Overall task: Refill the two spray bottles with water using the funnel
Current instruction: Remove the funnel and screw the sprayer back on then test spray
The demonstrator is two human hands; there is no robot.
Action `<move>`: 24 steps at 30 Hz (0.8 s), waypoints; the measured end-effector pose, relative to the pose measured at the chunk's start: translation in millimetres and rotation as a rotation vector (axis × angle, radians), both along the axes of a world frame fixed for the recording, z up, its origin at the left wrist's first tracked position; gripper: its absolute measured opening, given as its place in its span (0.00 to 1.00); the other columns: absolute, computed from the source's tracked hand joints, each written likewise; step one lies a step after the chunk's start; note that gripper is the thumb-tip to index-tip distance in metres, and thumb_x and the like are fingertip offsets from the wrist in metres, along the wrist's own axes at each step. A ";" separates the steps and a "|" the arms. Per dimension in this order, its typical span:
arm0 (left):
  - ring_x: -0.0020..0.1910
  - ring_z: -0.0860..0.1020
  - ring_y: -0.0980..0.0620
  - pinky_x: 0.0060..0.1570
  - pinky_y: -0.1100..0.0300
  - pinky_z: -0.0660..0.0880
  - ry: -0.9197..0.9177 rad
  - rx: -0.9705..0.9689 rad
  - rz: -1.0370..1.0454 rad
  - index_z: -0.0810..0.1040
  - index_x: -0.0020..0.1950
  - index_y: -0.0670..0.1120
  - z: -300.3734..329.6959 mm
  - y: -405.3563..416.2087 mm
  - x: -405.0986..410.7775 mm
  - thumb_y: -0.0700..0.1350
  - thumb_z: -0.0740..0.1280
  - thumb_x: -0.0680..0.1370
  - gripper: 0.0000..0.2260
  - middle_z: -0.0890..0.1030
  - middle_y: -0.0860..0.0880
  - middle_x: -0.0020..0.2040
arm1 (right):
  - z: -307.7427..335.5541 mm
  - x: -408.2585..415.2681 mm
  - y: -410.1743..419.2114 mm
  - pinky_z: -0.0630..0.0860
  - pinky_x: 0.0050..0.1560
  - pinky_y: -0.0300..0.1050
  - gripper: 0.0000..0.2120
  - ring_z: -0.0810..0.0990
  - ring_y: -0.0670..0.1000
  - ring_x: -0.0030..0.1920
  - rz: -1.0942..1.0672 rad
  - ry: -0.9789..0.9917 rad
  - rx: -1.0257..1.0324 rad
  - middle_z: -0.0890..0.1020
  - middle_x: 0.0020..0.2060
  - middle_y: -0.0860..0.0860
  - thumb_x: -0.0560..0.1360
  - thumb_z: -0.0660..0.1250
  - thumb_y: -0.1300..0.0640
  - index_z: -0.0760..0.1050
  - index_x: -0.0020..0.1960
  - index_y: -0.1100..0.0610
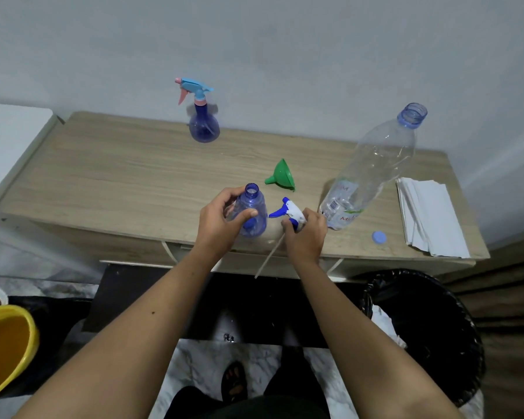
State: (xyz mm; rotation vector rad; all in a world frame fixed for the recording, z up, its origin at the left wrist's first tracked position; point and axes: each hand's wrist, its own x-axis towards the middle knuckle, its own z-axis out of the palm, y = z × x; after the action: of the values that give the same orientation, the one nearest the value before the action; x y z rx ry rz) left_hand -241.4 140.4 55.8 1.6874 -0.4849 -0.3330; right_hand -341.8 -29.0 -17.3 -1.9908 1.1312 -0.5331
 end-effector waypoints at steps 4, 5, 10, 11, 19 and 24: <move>0.56 0.83 0.61 0.60 0.63 0.78 -0.013 0.011 -0.006 0.81 0.62 0.47 -0.9 -0.1 1.2 0.35 0.79 0.74 0.19 0.86 0.53 0.58 | 0.7 1.6 -7.6 0.66 0.62 0.46 0.25 0.70 0.60 0.68 0.022 0.092 0.027 0.77 0.63 0.58 0.76 0.75 0.50 0.76 0.68 0.62; 0.56 0.83 0.61 0.60 0.64 0.77 -0.014 0.012 -0.004 0.82 0.62 0.48 -1.3 0.2 1.2 0.36 0.79 0.74 0.19 0.86 0.54 0.58 | 1.8 1.6 -8.9 0.65 0.59 0.45 0.22 0.70 0.59 0.67 0.032 0.099 0.043 0.77 0.61 0.57 0.75 0.75 0.51 0.77 0.64 0.61; 0.57 0.83 0.61 0.59 0.66 0.77 -0.004 0.006 -0.005 0.82 0.62 0.50 -1.3 1.0 1.2 0.36 0.79 0.75 0.19 0.86 0.55 0.58 | 12.3 -5.4 -11.7 0.64 0.48 0.41 0.12 0.74 0.56 0.55 0.093 0.068 0.057 0.73 0.51 0.54 0.71 0.77 0.54 0.76 0.48 0.56; 0.57 0.83 0.61 0.59 0.66 0.77 -0.007 0.005 -0.005 0.82 0.62 0.49 -1.5 0.8 1.4 0.36 0.79 0.75 0.19 0.86 0.55 0.58 | 15.5 -7.5 -11.5 0.68 0.48 0.40 0.12 0.75 0.53 0.53 0.100 0.054 0.061 0.73 0.52 0.54 0.71 0.78 0.55 0.79 0.52 0.56; 0.56 0.83 0.61 0.58 0.65 0.78 -0.021 0.023 -0.003 0.82 0.62 0.46 -3.0 1.3 2.5 0.36 0.79 0.74 0.18 0.86 0.51 0.58 | 48.3 -16.2 -8.6 0.73 0.40 0.24 0.24 0.82 0.37 0.43 0.096 -0.122 0.193 0.79 0.55 0.46 0.70 0.79 0.61 0.77 0.63 0.50; 0.56 0.83 0.62 0.58 0.66 0.79 -0.030 0.031 -0.008 0.82 0.63 0.48 -0.5 1.9 0.8 0.37 0.79 0.75 0.19 0.86 0.54 0.58 | 78.8 -20.7 -12.1 0.73 0.41 0.29 0.25 0.80 0.35 0.38 0.124 -0.221 0.162 0.81 0.45 0.41 0.68 0.81 0.61 0.74 0.58 0.44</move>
State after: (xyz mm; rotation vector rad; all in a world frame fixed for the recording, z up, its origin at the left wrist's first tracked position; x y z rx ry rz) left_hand -240.6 142.4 55.3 1.7227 -0.5112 -0.3232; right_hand -362.5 -41.1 61.5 -1.7994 0.8813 -0.5630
